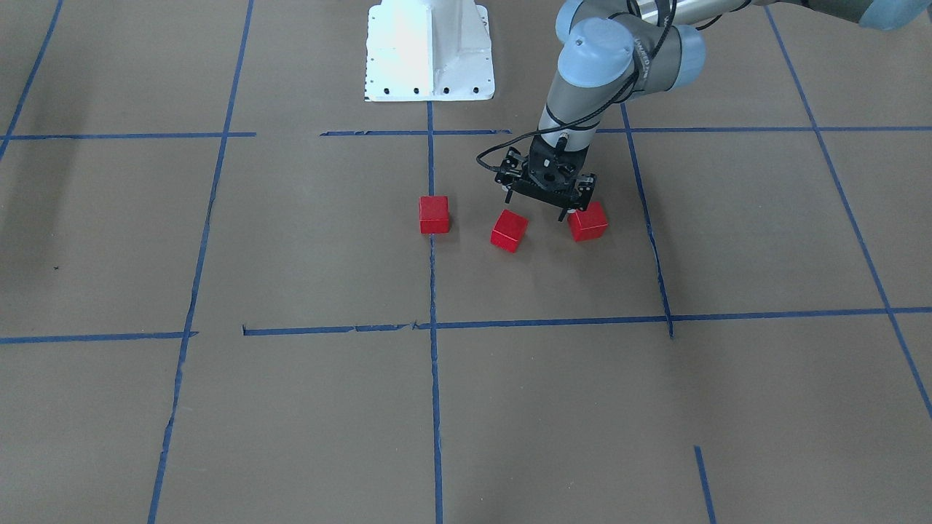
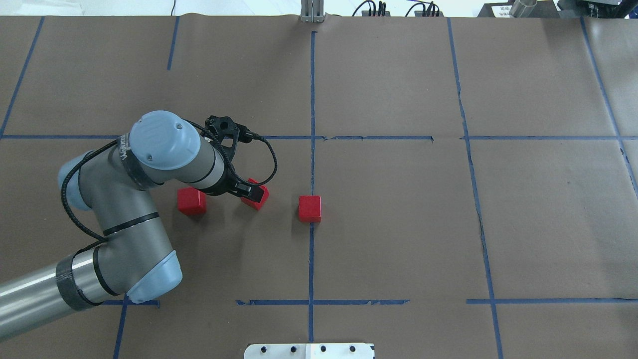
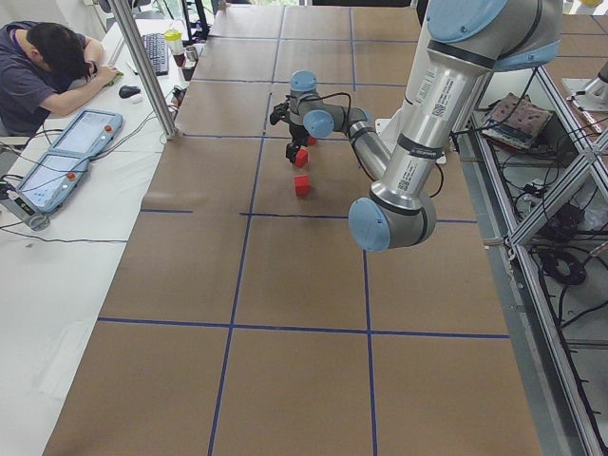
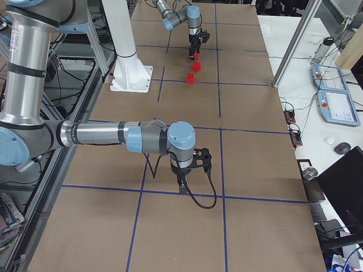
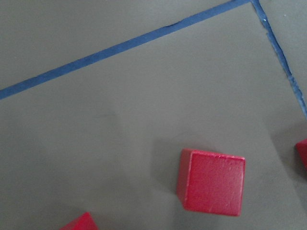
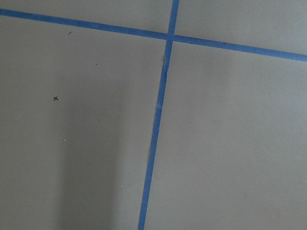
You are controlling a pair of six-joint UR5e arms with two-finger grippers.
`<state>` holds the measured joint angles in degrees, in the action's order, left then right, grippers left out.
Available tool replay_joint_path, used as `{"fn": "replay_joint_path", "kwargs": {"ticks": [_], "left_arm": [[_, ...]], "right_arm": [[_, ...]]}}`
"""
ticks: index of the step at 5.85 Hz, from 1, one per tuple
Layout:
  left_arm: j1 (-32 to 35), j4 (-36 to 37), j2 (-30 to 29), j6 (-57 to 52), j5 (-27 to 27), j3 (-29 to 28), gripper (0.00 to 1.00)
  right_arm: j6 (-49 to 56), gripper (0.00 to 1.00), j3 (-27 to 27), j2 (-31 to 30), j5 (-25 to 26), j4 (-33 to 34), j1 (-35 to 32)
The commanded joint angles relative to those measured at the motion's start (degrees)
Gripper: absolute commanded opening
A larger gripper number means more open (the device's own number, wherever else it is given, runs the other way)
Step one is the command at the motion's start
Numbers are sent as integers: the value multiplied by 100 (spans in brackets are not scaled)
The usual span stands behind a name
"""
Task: Form red blocks into L shape at center
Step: 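Move the left gripper over the tilted red cube nearer center, then grasp the tilted red cube with the left gripper and lift it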
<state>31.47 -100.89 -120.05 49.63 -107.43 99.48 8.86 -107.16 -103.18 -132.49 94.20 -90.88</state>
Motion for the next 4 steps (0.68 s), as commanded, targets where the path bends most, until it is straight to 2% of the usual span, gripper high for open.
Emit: {"fn": "replay_joint_path", "kwargs": {"ticks": [1,4], "left_arm": [[-53,-404,-185,196,38,-420,100],[-71,-414,-361,144,29,-823,98]], "right_arm": [[10,100,3,0,4,2,0],[28,100,11,-9,4,2,0]]}}
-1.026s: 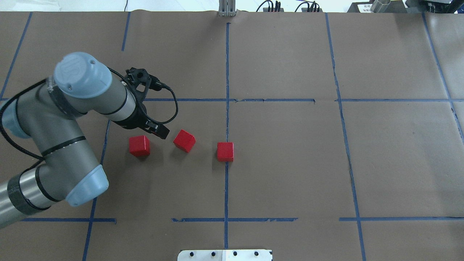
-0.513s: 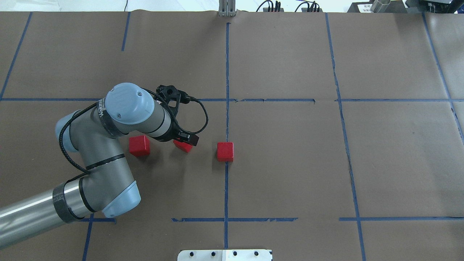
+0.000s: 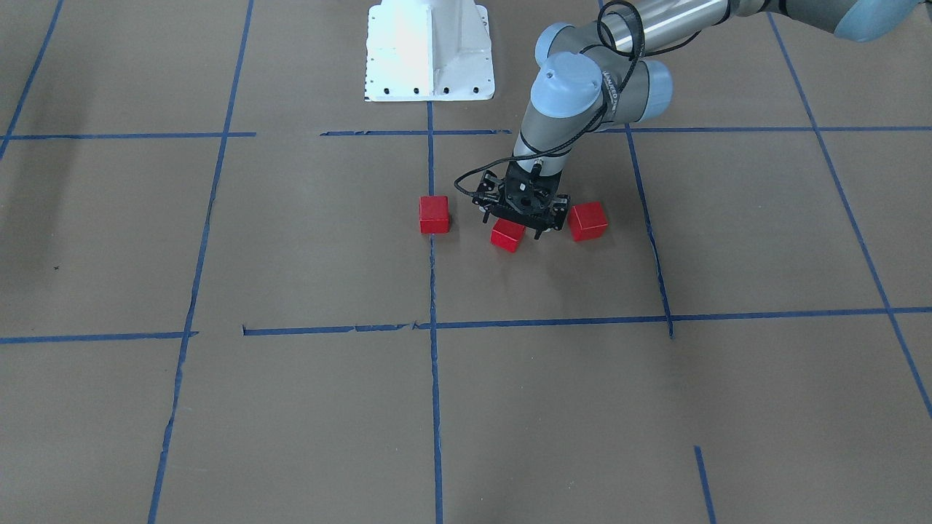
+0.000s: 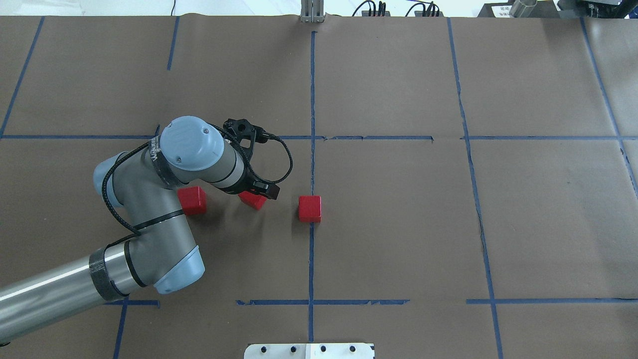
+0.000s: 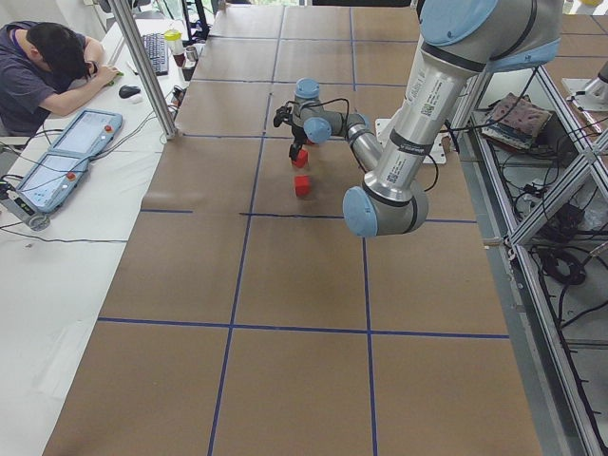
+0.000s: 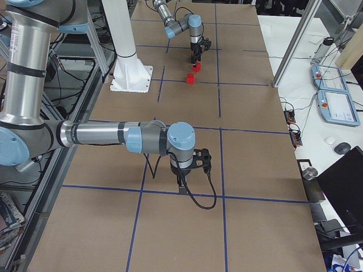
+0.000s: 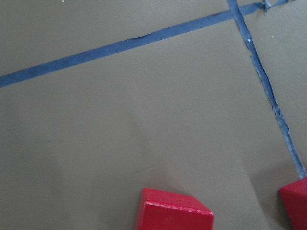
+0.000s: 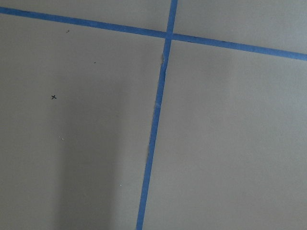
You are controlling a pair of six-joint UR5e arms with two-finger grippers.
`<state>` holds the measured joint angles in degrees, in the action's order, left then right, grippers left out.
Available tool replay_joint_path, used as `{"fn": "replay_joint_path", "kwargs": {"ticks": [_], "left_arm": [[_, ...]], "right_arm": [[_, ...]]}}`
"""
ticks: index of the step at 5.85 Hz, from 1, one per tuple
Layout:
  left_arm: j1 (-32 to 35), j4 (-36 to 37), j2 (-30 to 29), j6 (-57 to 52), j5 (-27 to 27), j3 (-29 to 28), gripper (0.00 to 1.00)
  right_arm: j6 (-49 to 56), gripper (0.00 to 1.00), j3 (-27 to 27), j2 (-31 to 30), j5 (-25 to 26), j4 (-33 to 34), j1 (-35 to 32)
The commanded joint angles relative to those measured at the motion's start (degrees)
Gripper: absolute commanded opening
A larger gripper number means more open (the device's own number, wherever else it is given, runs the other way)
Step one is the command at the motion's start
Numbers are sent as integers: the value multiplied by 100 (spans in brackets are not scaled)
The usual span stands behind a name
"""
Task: Form red blocks into L shape at center
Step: 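Grasp the tilted red cube with the left gripper and lift it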
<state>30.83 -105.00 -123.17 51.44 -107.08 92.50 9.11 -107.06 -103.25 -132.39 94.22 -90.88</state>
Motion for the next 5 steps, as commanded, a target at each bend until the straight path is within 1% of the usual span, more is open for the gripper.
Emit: {"fn": "replay_joint_path", "kwargs": {"ticks": [1,2,3,4,5], "left_arm": [[-41,6,-49,-37,-6,-162,89],[-94,6,-49,-46,-6,-240,85],[-112,23,-101,-11,-6,-258,68],[-103,58,-154,24,-15,-250,42],[-86,67,-163,33,-15,-241,28]], "right_arm": [[3,100,10,-2,3,0,0],[-6,100,10,-2,3,0,0],[-6,100,10,-2,-6,0,0],[-6,100,1,-2,-6,0,0],[-6,100,-8,-2,-6,0,0]]}}
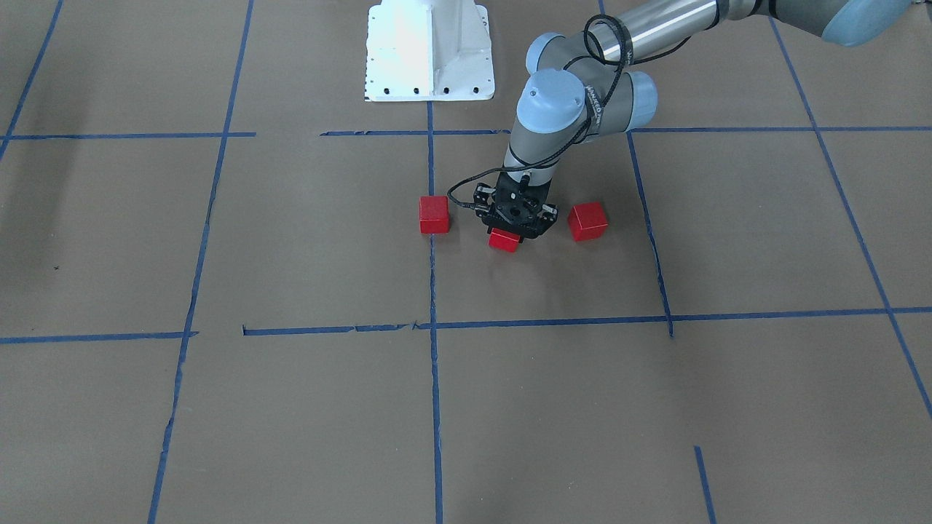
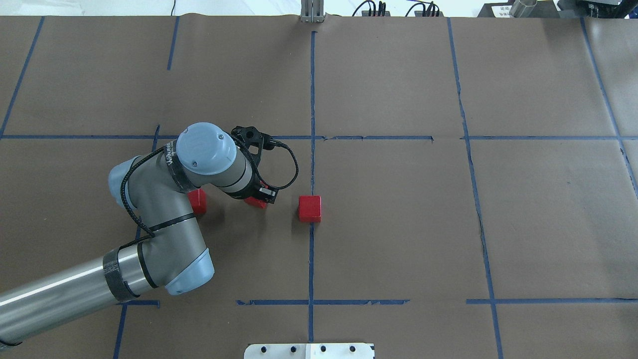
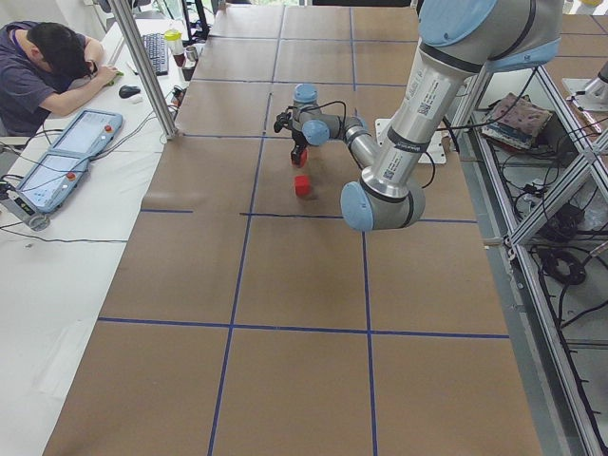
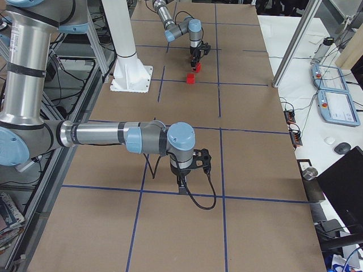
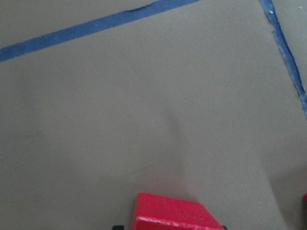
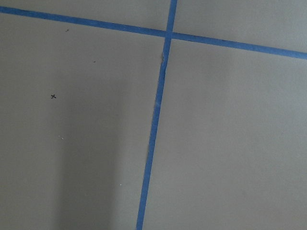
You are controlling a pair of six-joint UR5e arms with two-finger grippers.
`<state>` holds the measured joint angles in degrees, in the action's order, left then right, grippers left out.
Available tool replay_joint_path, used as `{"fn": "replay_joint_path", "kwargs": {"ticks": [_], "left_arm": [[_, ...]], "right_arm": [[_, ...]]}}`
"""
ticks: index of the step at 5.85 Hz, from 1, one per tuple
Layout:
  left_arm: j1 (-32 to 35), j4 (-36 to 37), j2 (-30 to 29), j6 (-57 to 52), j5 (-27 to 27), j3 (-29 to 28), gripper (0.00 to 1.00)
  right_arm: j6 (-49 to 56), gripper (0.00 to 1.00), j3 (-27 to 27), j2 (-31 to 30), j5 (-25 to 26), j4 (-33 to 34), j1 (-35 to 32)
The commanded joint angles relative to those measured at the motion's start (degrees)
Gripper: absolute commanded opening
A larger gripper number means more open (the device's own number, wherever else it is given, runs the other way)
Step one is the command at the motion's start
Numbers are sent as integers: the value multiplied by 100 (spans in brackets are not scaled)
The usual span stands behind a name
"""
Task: Form red blocks into L shape at center
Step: 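Grasp the tilted red cube with the left gripper and lift it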
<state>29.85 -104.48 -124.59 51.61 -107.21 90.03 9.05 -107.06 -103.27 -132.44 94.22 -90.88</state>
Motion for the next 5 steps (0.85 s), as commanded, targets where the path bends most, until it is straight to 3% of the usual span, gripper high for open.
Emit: {"fn": "replay_joint_path", "kwargs": {"ticks": [1,3,5], "left_arm": [[90,111,-170,121,-11,5,26],[100,759,-730,1486,-2,-186,25],[91,824,-1496,2132,15,-1020,25]], "right_arm": [[0,100,1,0,-1,0,0],[9,100,1,0,-1,0,0],[9,100,1,0,-1,0,0]]}}
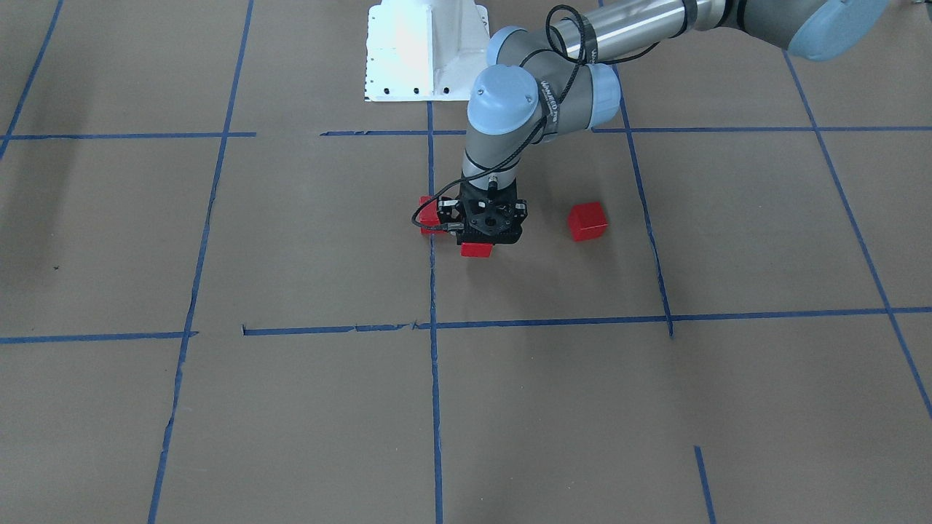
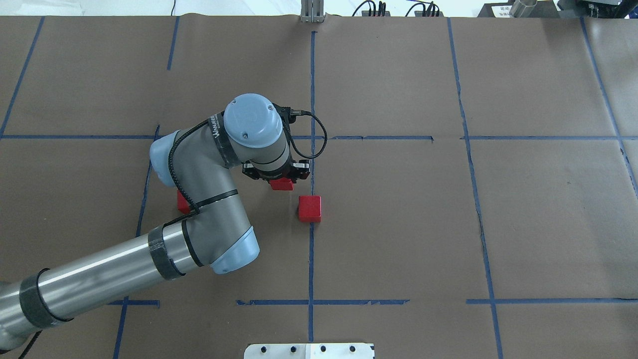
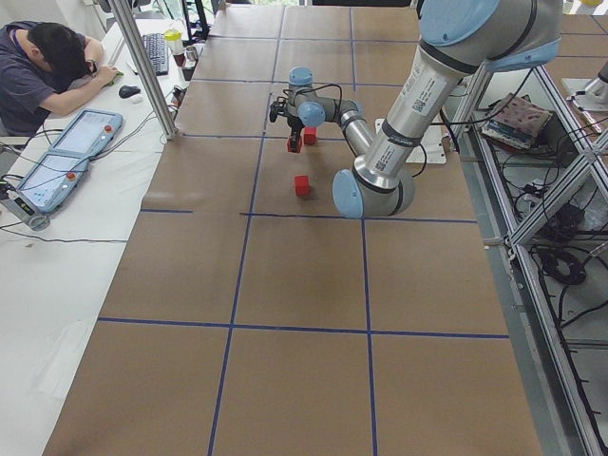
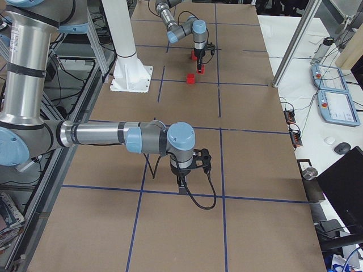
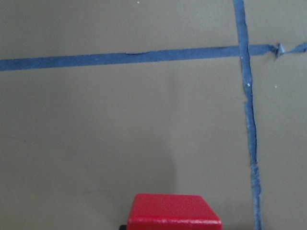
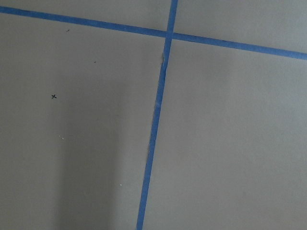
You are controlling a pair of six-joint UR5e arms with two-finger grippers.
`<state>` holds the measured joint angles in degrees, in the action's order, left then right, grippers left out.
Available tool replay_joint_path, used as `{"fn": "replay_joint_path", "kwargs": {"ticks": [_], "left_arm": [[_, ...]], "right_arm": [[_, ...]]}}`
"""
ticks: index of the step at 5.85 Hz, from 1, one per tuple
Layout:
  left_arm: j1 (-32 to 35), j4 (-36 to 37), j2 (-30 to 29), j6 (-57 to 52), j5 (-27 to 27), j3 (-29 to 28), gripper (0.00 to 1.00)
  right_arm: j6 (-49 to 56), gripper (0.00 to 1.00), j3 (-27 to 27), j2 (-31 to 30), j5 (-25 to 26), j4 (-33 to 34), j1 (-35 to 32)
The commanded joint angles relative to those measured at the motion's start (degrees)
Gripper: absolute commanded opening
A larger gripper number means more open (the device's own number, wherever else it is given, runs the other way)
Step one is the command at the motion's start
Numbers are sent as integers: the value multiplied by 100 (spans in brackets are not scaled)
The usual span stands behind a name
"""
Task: Form red blocks into L shape at center
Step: 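Place the cube farther from the robot beside the center cube, release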
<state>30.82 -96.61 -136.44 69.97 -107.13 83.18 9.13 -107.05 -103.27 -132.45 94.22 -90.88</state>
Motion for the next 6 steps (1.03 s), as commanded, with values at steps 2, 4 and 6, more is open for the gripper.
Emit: {"fn": "replay_joint_path", "kwargs": {"ticks": [2,4,6], "left_arm": [[-120,37,-638,535,17,-758,25],[-208,46,-647,596,26,-768,25],[-252,46,-639,596,26,-777,25]], "right_arm": [[1,100,9,0,0,0,0],[1,100,9,0,9,0,0],[1,100,-9,-53,0,-9,0]]}}
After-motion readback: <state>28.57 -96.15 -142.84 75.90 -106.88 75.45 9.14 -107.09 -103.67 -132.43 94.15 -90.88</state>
